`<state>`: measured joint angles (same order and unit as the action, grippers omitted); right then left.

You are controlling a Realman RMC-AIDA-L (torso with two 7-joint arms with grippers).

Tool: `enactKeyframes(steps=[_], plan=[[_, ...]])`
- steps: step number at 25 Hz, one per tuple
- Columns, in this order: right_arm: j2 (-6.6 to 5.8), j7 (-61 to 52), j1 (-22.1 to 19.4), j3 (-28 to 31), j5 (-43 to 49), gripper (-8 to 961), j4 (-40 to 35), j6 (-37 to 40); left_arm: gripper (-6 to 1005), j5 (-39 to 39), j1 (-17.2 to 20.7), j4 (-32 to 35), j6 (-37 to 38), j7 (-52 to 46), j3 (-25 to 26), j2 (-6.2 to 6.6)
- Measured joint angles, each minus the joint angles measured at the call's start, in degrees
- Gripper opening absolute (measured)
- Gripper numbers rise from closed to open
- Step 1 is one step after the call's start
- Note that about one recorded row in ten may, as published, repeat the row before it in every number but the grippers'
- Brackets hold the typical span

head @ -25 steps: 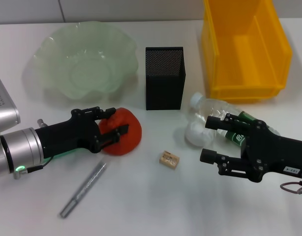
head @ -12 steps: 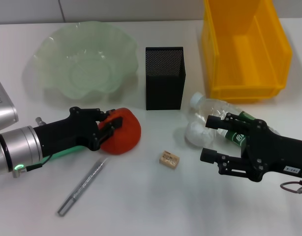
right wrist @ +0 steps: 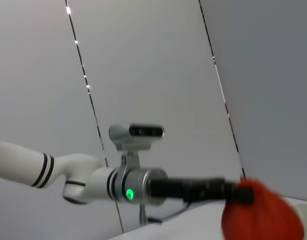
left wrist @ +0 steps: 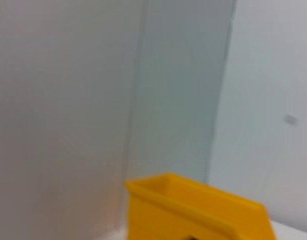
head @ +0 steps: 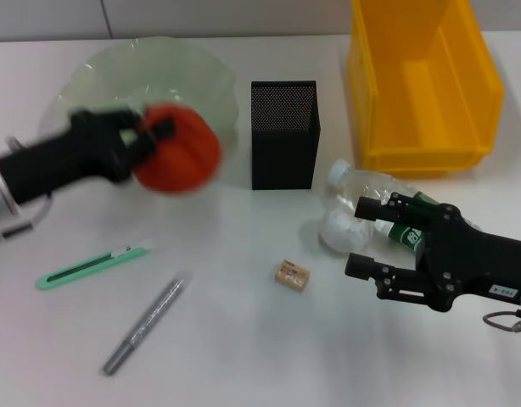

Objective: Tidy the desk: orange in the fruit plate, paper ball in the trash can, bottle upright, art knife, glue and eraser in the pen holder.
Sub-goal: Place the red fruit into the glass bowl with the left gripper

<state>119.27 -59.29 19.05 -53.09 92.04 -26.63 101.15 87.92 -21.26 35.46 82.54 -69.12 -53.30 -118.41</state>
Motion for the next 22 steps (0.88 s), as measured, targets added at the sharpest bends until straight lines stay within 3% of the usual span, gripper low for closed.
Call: enactKeyframes(steps=[1, 6, 12, 13, 19, 22], plan=[[0.01, 0.01, 0.24, 0.0, -0.01, 770, 0.0, 0.0, 169, -0.01, -0.41, 1.7, -0.03, -0.93, 2.74, 0.02], [0.11, 0.05, 0.51, 0.0, -0.02, 771, 0.23, 0.06, 167, -0.04, -2.26, 4.05, -4.51, -1.09, 5.31, 0.1], [0.09, 0.1, 0.59, 0.0, -0.02, 771, 1.19, 0.16, 163, -0.04, -3.17, 4.32, -6.85, -1.13, 5.76, 0.1], [0.09, 0.12, 0.59, 0.0, -0.02, 771, 1.25, 0.18, 162, 0.1, -6.09, 3.51, -15.67, -0.59, 5.29, -0.25], [0.09, 0.15, 0.34, 0.0, -0.02, 770, 1.33, 0.41, 165, 0.17, -7.98, 0.81, -21.83, 0.19, 4.04, -0.4], [0.08, 0.15, 0.23, 0.0, -0.02, 771, 1.32, 0.45, 227, 0.11, -8.13, 0.28, -22.59, 0.21, 4.04, -0.42]])
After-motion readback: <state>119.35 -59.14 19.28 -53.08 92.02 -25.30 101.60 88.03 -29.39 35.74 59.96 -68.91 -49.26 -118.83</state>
